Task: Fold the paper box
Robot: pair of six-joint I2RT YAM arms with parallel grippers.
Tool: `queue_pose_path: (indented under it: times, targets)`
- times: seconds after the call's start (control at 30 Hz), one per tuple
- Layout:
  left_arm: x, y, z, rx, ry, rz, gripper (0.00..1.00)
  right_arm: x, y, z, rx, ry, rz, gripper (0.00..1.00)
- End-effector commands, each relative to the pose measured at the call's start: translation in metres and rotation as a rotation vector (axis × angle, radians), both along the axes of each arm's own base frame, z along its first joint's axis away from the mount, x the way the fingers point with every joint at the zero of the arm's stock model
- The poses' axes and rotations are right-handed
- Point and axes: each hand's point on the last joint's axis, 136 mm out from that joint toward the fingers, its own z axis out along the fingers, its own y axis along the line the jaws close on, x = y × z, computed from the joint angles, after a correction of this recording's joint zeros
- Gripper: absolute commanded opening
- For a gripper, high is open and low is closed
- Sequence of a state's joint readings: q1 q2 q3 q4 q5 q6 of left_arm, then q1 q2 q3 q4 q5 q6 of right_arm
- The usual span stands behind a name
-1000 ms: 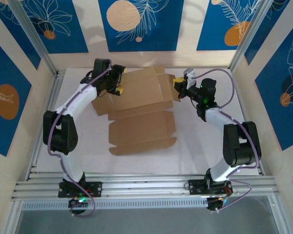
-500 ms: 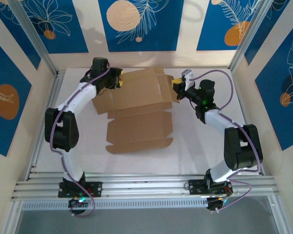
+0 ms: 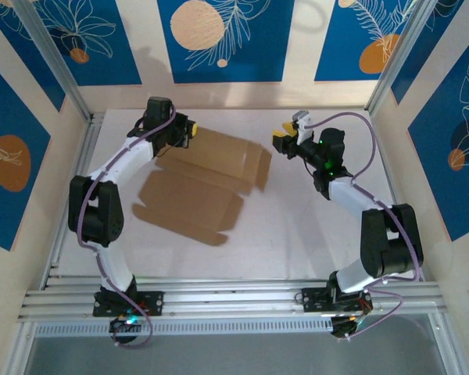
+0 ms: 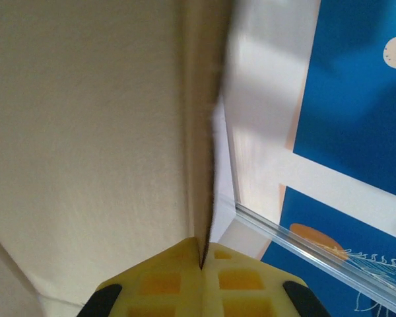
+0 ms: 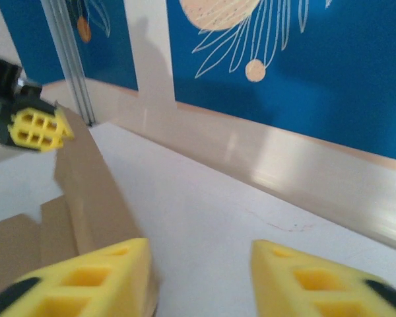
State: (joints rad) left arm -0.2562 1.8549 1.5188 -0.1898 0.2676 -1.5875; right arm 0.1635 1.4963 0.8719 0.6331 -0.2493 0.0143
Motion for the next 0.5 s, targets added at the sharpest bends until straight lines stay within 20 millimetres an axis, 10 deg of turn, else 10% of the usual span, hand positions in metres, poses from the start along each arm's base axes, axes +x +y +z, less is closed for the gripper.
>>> queue_pose_path:
  times: [0.0, 0.47]
  targets:
    - [-0.003, 0.006, 0.015, 0.009, -0.059, 0.006, 0.0, -0.01, -0.005, 0.025, 0.034, -0.032, -0.015, 0.58]
    - [-0.016, -0.022, 0.038, -0.042, -0.375, -0.123, 0.0, -0.027, 0.023, 0.037, 0.216, 0.472, -0.084, 0.51]
